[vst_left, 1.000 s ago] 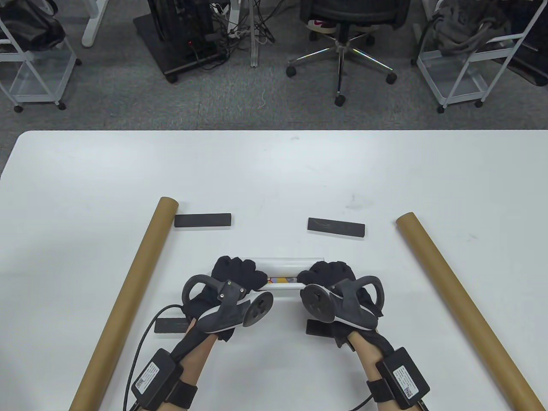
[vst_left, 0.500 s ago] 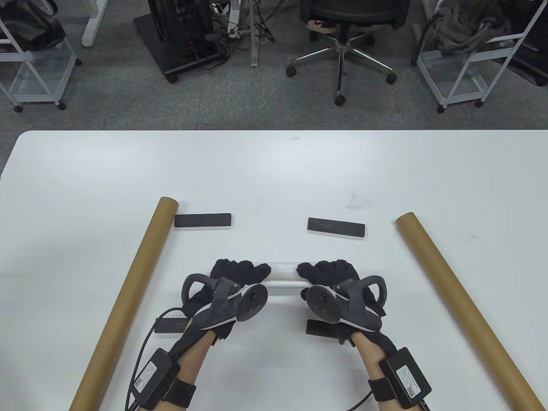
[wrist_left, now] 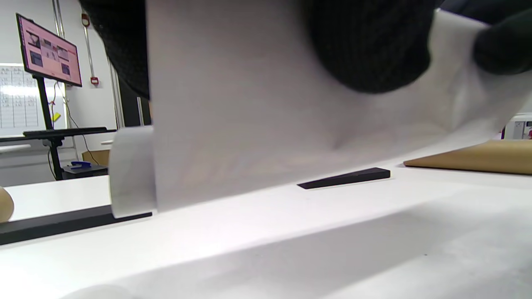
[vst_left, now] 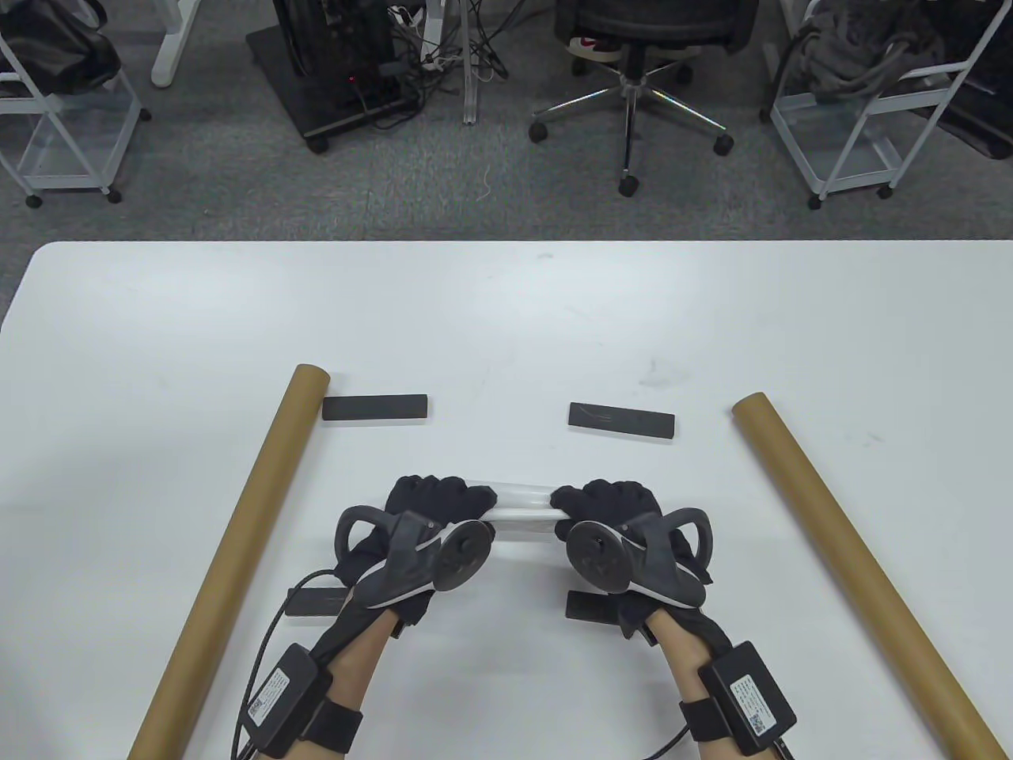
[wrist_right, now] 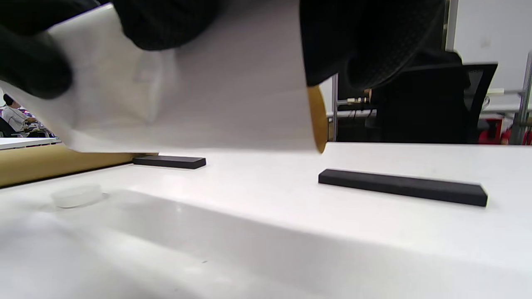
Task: Roll up posters and store in mailing tubes
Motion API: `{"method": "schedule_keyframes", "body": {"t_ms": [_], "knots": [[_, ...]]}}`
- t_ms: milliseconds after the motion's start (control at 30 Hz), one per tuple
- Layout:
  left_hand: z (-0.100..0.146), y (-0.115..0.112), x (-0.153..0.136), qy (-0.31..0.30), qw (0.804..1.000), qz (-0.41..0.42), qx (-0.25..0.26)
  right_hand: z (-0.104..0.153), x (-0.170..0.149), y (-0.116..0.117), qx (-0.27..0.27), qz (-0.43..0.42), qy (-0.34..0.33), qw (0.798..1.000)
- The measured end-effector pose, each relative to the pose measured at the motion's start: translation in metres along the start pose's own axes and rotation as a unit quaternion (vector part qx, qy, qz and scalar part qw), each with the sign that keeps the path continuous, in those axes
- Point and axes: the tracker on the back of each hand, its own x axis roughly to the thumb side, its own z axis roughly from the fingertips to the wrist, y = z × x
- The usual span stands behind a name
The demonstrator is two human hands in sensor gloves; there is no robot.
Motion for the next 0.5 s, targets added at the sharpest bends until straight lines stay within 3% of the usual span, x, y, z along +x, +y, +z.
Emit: {"method": "schedule_keyframes", "body": {"t_ms": [500], "knots": [[0.0004, -0.0021, 0.0024, -0.008, 1.0, -0.015, -0.016, 0.0, -0.0031, 0.0022, 0.011, 0.019, 0.003, 1.0]]}}
